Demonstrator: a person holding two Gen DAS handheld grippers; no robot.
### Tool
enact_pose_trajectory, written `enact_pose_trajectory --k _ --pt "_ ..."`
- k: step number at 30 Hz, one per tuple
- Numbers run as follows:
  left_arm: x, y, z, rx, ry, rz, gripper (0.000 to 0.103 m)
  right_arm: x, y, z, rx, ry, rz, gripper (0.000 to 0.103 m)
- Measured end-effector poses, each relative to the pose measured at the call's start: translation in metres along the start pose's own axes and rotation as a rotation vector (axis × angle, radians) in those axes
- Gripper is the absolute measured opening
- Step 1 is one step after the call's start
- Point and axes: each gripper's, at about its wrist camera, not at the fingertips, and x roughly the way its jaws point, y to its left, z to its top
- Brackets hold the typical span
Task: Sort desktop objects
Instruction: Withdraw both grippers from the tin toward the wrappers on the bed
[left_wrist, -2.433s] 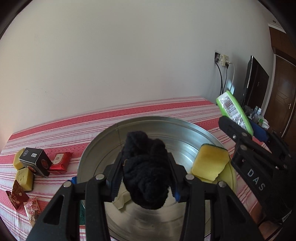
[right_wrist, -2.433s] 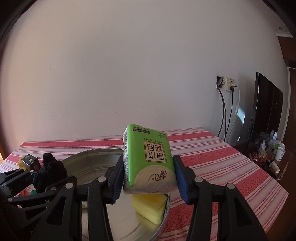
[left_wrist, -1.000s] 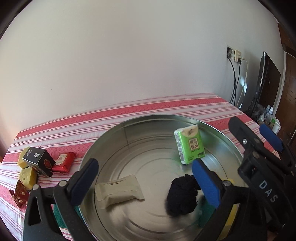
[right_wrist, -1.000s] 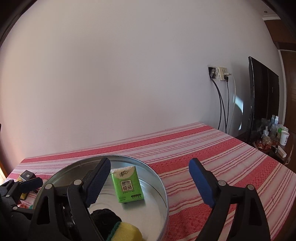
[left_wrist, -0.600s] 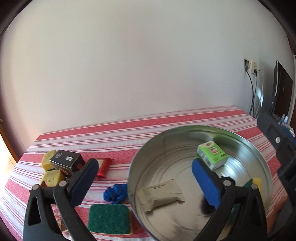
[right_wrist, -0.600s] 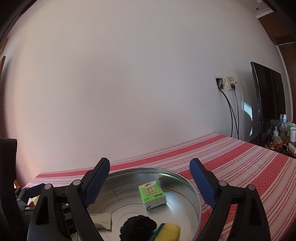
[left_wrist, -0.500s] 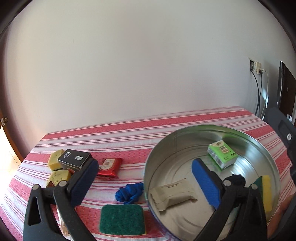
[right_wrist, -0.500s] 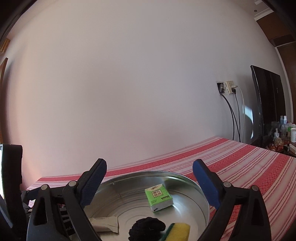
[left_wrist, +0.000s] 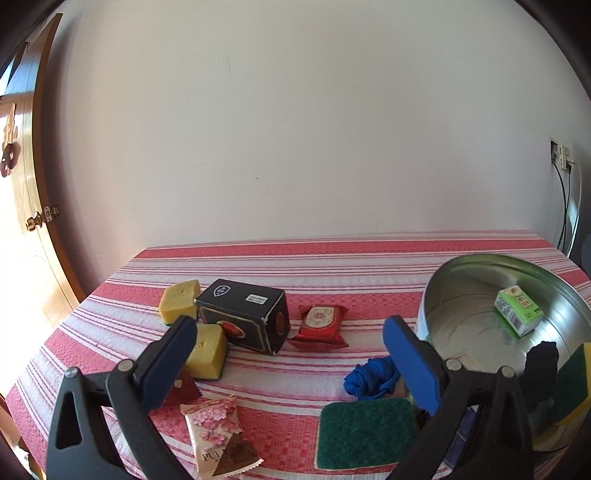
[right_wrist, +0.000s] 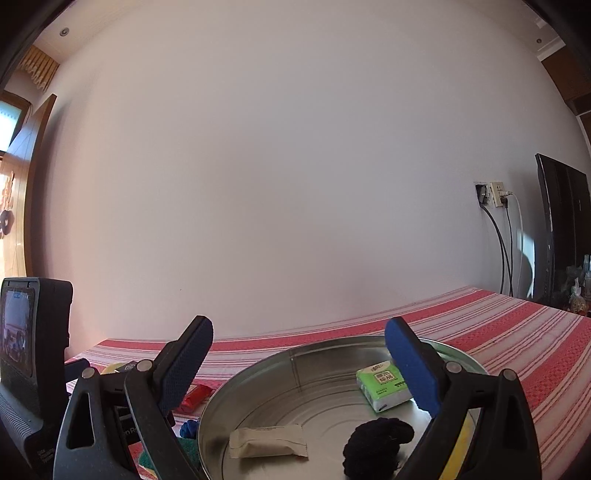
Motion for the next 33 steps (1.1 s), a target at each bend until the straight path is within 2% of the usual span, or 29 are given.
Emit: enact_pose_trajectory --k 15,18,25,29,33 --pt "0.008 0.057 -0.014 -0.057 -0.006 0.1 0.102 0.003 0.036 -0.006 -0.003 0.042 0.09 0.096" --pt "0.01 0.073 -0.016 -0.051 -0.012 0.144 0.102 0.006 0.046 -0.007 -0.016 0.053 0.117 0.096" --pt "0.015 0.135 -0.026 -0.149 0.044 0.218 0.102 0.003 0.072 -0.011 -0.05 0.075 0.189 0.096" --pt "0.018 0.164 -0.032 -0.166 0.078 0.279 0.102 0.002 0.089 -0.014 -0.05 0.102 0.232 0.096" --pt "0.024 0.174 -0.036 -0.157 0.129 0.254 0.102 0.007 0.102 -0.018 -0.049 0.136 0.278 0.096"
